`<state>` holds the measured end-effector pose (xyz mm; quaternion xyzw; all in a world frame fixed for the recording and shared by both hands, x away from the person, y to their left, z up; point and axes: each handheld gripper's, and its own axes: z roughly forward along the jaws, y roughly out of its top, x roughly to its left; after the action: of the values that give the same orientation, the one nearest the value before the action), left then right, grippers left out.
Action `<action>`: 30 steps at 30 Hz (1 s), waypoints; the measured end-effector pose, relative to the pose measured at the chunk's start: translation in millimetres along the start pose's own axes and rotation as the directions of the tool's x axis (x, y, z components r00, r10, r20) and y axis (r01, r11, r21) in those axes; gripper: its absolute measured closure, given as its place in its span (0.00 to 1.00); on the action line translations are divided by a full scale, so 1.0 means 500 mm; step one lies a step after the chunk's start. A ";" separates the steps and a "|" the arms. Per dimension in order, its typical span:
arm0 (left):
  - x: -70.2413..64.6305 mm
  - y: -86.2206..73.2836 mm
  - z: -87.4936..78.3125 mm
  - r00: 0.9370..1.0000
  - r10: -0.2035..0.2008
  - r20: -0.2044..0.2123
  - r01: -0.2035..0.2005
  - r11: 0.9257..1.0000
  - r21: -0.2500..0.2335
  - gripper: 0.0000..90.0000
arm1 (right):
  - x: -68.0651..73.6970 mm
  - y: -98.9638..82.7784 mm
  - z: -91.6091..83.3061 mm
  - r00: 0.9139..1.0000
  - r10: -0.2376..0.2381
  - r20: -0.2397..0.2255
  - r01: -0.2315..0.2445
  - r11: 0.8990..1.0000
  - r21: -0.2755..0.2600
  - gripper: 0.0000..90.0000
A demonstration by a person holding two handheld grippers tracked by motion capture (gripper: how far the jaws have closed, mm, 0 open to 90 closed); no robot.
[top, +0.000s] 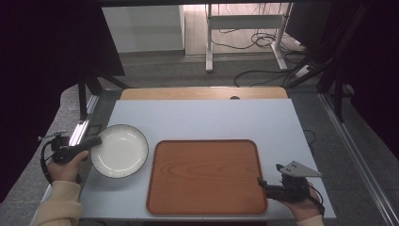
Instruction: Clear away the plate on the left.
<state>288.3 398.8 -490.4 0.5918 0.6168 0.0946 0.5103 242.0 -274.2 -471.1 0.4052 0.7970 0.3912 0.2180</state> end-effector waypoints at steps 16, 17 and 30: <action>-0.017 0.004 -0.006 1.000 0.018 0.005 -0.018 1.000 -0.002 0.92 | -0.002 0.000 0.000 1.000 0.004 0.002 -0.004 1.000 -0.002 0.19; -0.018 0.004 -0.006 1.000 0.018 0.006 -0.018 1.000 -0.003 0.92 | -0.002 0.000 0.000 1.000 0.003 0.004 -0.003 1.000 -0.001 0.19; -0.046 0.010 -0.007 0.998 0.031 0.050 -0.030 0.999 -0.018 0.92 | -0.004 0.000 -0.003 1.000 0.006 0.016 -0.006 1.000 -0.012 0.20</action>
<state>283.7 383.2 -473.1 0.5988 0.5938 0.0928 0.5293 242.0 -276.4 -470.1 0.4095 0.7917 0.3932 0.2256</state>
